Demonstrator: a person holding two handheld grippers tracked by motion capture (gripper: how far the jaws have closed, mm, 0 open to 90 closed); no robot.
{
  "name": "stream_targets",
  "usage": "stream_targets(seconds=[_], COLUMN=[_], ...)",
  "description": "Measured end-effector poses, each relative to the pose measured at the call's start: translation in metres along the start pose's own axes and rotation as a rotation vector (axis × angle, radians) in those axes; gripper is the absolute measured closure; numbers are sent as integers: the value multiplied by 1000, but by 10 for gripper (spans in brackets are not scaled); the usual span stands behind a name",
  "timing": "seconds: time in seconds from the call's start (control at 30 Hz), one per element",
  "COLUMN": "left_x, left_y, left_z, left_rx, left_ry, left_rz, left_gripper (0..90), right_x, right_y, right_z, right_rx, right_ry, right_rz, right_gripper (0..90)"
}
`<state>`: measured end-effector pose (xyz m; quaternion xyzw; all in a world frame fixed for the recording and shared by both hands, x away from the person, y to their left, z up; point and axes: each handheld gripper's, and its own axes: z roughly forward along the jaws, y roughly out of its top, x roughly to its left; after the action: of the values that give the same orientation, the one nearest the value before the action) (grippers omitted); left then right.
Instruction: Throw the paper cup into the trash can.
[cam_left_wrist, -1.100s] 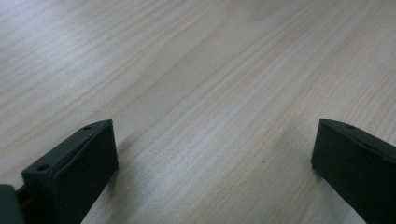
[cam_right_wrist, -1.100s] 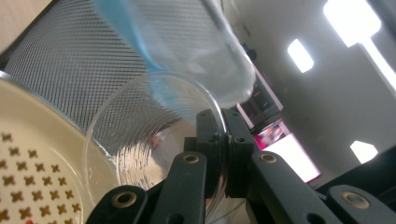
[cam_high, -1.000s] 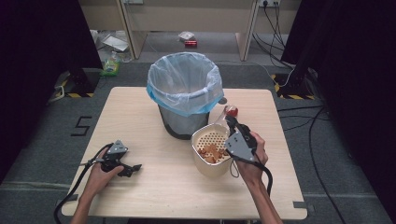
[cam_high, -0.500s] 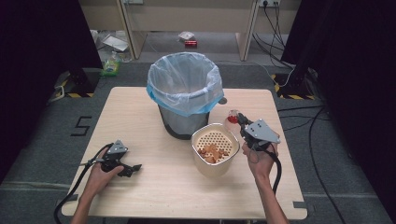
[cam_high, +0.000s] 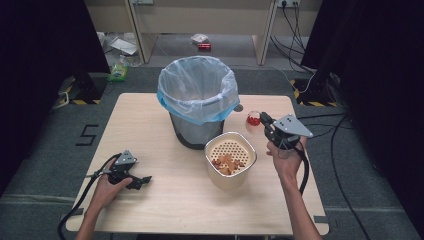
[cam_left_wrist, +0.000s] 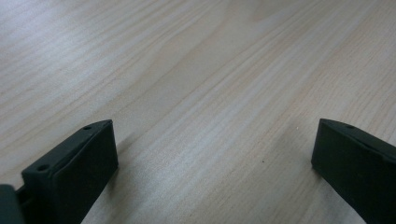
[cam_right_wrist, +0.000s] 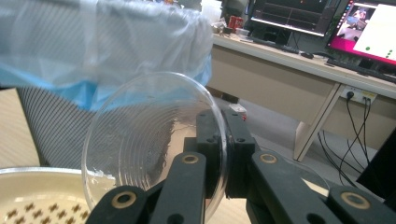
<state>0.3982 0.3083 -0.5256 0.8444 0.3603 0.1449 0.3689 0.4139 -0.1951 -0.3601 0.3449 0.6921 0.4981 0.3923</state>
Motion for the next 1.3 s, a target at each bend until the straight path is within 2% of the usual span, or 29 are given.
stream_targets(seconds=[0.4,0.6,0.67,0.83,1.07,1.3], left_x=[0,0,0,0,0,0], left_y=[0,0,0,0,0,0], left_z=[0,0,0,0,0,0], left_rx=[0,1,1,1,0,1], left_ry=[0,0,0,0,0,0], left_rz=[0,1,1,1,0,1], left_gripper=[0,0,0,0,0,0], right_x=[-23,-37,-42,-47,-35,-8], right_y=[36,64,76,102,131,152], right_z=[12,17,20,25,37,59], right_rx=[-19,-43,-58,-72,-95,-100], right_ry=[3,-3,5,17,61,138], right_rz=[82,106,139,158,159,143], right_gripper=[874,875,875,875,875,874])
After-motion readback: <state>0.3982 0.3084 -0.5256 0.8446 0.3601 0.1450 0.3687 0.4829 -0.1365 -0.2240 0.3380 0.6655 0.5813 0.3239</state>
